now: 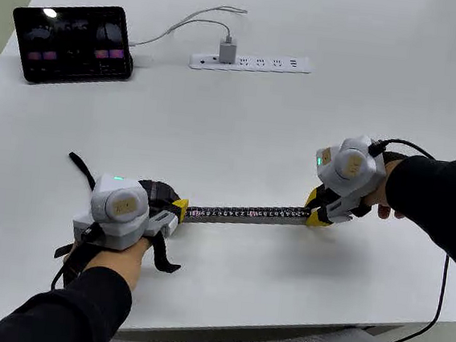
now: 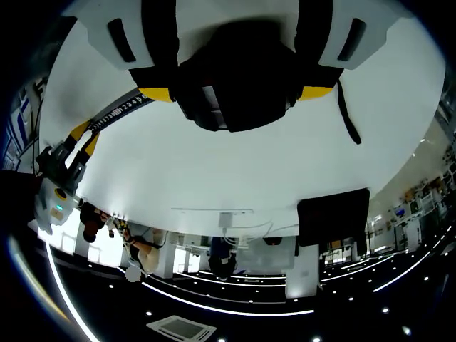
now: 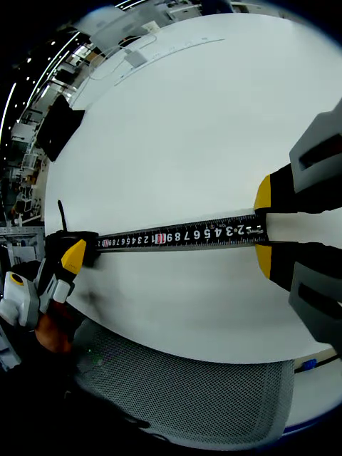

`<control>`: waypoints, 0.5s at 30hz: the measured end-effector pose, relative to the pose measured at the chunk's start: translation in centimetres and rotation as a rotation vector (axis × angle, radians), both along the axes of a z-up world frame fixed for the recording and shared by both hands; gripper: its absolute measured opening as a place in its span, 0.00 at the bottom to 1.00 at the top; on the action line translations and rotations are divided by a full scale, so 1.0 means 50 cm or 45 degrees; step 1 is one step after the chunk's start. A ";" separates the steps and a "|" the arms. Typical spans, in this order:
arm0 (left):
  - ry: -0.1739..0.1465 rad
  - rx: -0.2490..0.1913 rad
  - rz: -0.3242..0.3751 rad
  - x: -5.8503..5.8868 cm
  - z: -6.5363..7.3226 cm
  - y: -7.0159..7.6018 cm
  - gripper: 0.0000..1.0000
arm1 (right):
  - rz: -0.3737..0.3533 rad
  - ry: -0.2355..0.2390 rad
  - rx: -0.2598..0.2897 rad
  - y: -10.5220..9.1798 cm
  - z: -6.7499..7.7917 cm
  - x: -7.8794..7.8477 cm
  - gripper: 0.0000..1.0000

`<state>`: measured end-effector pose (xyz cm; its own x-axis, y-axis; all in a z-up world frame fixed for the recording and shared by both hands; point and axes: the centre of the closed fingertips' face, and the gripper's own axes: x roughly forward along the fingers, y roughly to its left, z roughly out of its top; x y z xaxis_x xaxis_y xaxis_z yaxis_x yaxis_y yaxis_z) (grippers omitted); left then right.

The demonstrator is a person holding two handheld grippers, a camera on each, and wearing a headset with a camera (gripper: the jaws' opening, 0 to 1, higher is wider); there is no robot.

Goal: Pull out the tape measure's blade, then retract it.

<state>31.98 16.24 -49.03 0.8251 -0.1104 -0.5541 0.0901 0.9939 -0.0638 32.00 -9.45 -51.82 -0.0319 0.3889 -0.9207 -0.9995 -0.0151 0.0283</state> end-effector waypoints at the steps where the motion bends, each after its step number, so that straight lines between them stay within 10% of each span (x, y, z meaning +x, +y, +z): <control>1: 0.000 0.000 0.000 0.000 0.000 0.000 0.61 | 0.001 0.000 -0.001 0.000 0.000 0.000 0.11; 15: 0.006 0.002 -0.009 0.000 0.000 -0.001 0.61 | 0.040 -0.012 -0.007 0.004 -0.004 0.004 0.12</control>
